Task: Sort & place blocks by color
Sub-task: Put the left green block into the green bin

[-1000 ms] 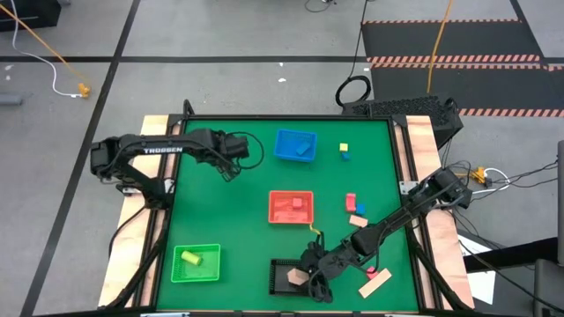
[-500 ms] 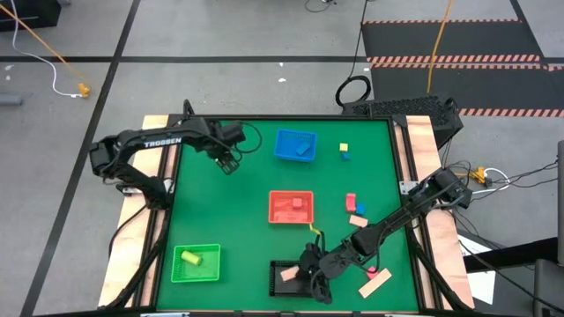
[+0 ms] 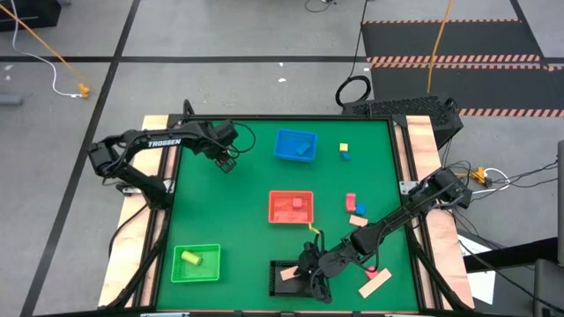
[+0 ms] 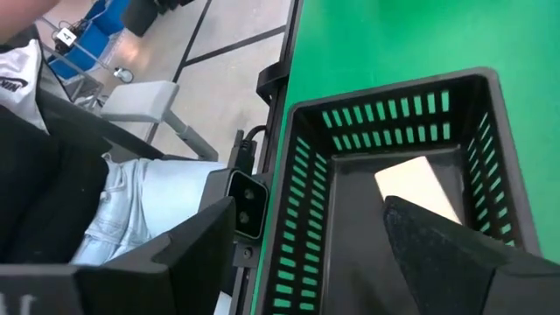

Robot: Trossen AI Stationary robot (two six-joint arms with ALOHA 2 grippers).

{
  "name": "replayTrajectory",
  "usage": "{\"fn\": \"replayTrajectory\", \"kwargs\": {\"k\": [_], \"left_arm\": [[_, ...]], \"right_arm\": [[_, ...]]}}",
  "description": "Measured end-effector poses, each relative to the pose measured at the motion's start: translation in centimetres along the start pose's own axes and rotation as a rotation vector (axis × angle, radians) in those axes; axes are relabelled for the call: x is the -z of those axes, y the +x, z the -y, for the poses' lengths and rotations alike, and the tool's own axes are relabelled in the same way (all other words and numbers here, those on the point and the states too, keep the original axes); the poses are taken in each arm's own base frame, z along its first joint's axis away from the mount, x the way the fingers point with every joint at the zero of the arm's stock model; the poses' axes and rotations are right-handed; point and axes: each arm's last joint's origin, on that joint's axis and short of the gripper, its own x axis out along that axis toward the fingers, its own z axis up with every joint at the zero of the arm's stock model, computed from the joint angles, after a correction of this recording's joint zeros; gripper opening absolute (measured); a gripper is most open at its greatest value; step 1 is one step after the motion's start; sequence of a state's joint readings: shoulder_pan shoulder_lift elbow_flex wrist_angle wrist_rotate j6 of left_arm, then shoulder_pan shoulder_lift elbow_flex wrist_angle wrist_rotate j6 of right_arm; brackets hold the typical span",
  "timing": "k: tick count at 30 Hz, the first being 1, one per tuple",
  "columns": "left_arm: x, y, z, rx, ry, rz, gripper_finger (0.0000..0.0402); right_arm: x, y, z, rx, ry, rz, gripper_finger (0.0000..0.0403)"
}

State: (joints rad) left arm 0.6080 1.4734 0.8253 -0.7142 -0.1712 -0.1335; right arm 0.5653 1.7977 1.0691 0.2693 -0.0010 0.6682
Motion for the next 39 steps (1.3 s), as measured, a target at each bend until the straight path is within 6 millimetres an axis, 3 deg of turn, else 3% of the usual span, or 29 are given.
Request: {"fn": "replayTrajectory", "kwargs": {"k": [14,19,23,30,39], "left_arm": [[2.2,2.9,-0.5,0.027,-0.096,0.001,0.0183],[2.5,3.0,-0.4,0.026,-0.094,-0.001,0.0139],[2.3,3.0,-0.2,0.023,-0.094,0.023,0.0135],[2.3,2.3,1.1,0.048,-0.123,0.058,0.0135],[2.6,-1.3,3.8,0.137,-0.087,0.253,0.0135]], "right_arm": [[-0.7,0.0,0.9,0.018,-0.021,0.017,0.0283],[-0.7,0.0,0.9,0.018,-0.022,0.017,0.0283],[-0.7,0.0,0.9,0.018,-0.022,0.017,0.0283],[-0.8,0.0,1.0,0.023,-0.010,0.020,0.0283],[-1.8,-0.1,2.3,0.052,0.044,0.044,0.0283]]}}
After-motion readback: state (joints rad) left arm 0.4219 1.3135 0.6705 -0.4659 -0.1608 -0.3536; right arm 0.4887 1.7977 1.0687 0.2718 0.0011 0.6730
